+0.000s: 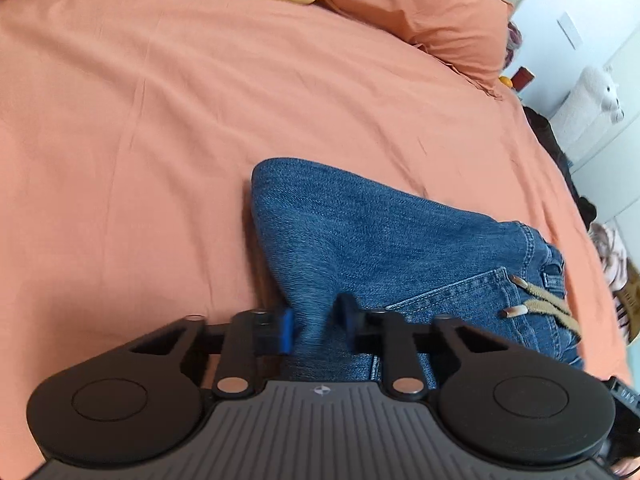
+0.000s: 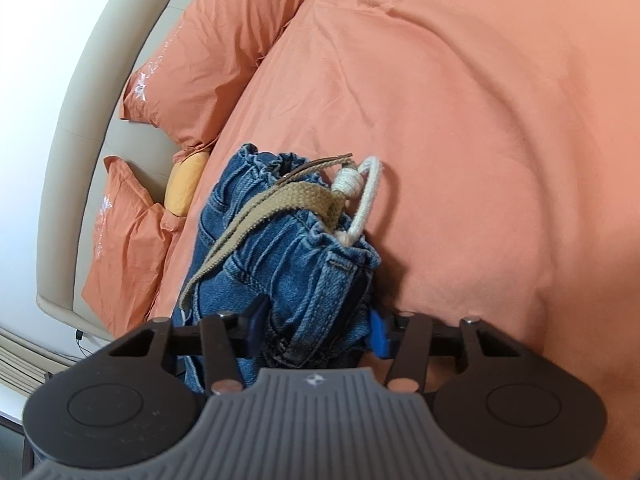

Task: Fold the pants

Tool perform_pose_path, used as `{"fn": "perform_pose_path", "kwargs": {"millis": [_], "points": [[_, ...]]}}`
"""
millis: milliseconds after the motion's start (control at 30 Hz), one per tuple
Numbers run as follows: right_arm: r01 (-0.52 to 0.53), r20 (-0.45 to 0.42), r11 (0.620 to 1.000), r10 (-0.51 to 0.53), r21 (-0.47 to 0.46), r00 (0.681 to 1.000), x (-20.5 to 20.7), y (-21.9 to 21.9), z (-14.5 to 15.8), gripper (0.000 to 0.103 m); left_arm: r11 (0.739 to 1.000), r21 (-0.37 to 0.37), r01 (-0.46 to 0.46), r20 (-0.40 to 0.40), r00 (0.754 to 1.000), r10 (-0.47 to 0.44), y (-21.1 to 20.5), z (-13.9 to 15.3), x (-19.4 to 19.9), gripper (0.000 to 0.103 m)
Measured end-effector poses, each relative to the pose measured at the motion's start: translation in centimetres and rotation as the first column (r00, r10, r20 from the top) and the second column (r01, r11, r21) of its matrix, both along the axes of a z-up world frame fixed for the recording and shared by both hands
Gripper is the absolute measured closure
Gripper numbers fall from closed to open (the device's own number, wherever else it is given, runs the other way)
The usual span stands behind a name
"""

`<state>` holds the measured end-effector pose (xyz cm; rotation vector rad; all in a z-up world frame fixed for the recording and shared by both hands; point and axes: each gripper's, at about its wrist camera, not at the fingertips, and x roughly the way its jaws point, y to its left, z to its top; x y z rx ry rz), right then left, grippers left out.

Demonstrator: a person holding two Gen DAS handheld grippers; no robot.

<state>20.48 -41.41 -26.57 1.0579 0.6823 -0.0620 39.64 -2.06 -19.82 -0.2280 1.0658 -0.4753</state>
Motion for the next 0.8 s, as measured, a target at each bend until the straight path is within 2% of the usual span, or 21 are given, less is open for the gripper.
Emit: {"fn": "perform_pose_path", "kwargs": {"millis": [167, 467, 633, 800], "points": [[-0.023, 0.047, 0.998, 0.025, -0.055, 0.999, -0.6, 0.4, 1.6, 0.065, 0.996, 0.084, 0.026, 0.074, 0.997, -0.032, -1.5, 2.4, -1.4, 0.086], [-0.089, 0.128, 0.981, 0.113, -0.175, 0.985, -1.7, 2.5, 5.9, 0.069, 0.986, 0.152, 0.07, 0.153, 0.984, -0.093, -1.6, 7.5, -3.6, 0.087], [-0.134, 0.149, 0.975, 0.161, -0.179, 0.975, -2.0, 5.2, 8.0, 0.069, 0.985, 0.165, 0.055, 0.192, 0.978, -0.086, 1.4, 10.2, -5.2, 0.087], [-0.218, 0.193, 0.954, 0.257, -0.205, 0.947, -1.6, 10.3, 11.2, 0.069, 0.985, 0.173, -0.002, 0.218, 0.975, -0.036, 7.0, 13.1, -6.5, 0.087]]}}
